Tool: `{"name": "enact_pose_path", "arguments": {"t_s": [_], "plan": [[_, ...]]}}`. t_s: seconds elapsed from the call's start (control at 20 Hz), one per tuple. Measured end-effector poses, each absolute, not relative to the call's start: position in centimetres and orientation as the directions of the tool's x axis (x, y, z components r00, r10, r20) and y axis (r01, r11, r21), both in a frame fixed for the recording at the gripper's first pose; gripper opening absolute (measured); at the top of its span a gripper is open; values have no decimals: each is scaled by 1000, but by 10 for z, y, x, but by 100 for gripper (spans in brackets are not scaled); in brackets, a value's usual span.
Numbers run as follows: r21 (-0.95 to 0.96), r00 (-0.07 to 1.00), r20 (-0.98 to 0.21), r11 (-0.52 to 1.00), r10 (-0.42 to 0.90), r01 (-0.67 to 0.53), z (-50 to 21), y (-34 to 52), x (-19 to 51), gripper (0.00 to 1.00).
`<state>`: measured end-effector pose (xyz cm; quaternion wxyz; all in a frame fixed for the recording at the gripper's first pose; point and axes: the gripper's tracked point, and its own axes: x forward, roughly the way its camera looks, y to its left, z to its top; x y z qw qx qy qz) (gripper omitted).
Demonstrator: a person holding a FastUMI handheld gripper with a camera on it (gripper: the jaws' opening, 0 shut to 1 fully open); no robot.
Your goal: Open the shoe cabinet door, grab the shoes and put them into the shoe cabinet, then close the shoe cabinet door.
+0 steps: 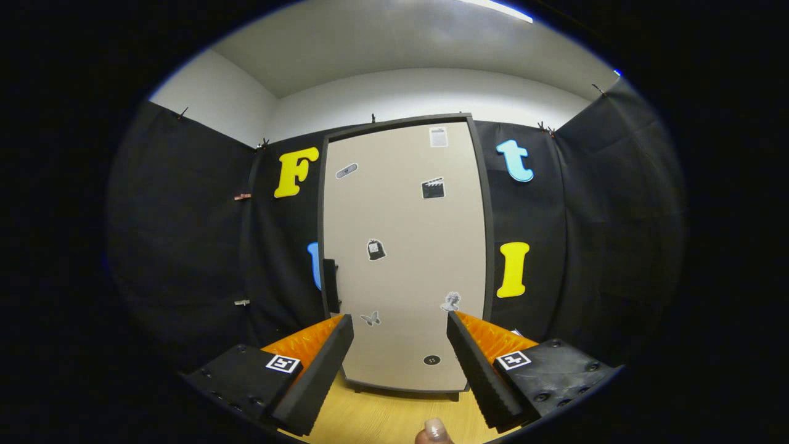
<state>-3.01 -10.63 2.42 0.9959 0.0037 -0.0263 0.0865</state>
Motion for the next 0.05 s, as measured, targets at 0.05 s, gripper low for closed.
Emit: {"name": "enact_pose_path", "arguments": {"t_s": [0.05], "plan": [[6,986,60,988,157,-157,27,-113,-33,99]]}}
